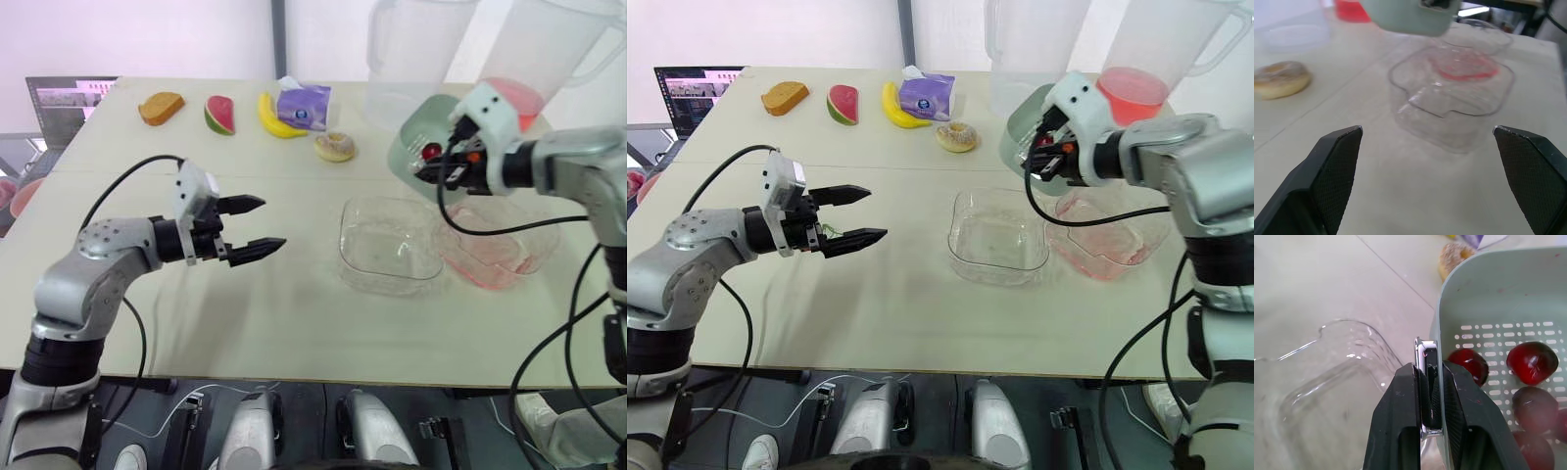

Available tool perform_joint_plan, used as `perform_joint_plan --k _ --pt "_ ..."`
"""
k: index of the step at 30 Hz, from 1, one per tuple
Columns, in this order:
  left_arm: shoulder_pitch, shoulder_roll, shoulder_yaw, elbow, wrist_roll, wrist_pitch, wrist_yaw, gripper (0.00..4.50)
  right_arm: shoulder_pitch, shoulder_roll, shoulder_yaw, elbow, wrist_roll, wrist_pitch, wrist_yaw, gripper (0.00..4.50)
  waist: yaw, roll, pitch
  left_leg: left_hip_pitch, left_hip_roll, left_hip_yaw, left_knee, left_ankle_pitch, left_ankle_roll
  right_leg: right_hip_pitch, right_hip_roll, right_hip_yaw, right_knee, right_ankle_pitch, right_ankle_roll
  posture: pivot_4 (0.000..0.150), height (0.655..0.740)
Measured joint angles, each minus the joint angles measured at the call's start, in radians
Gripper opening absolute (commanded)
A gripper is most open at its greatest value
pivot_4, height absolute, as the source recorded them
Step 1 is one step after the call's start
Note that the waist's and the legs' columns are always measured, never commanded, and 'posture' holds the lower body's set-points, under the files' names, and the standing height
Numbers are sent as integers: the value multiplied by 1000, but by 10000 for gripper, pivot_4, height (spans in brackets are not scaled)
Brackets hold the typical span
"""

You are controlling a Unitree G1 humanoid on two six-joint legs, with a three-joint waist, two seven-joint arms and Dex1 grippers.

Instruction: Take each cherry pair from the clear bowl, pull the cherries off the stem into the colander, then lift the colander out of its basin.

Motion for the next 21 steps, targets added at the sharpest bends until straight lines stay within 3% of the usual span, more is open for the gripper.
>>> perform_joint_plan --k 12,21 --pt "104 -19 27 -141 -48 62 98 45000 -165 243 84 599 -248 -270 54 1550 -4 0 0 1 0 0 0 0 0 0 0 0 1 0 0 1500 7400" --pt "109 -15 28 -142 -66 65 108 45000 -170 321 76 726 -341 -336 70 1550 -5 0 0 2 0 0 0 0 -1 1 0 -1 1 0 0 1500 7400"
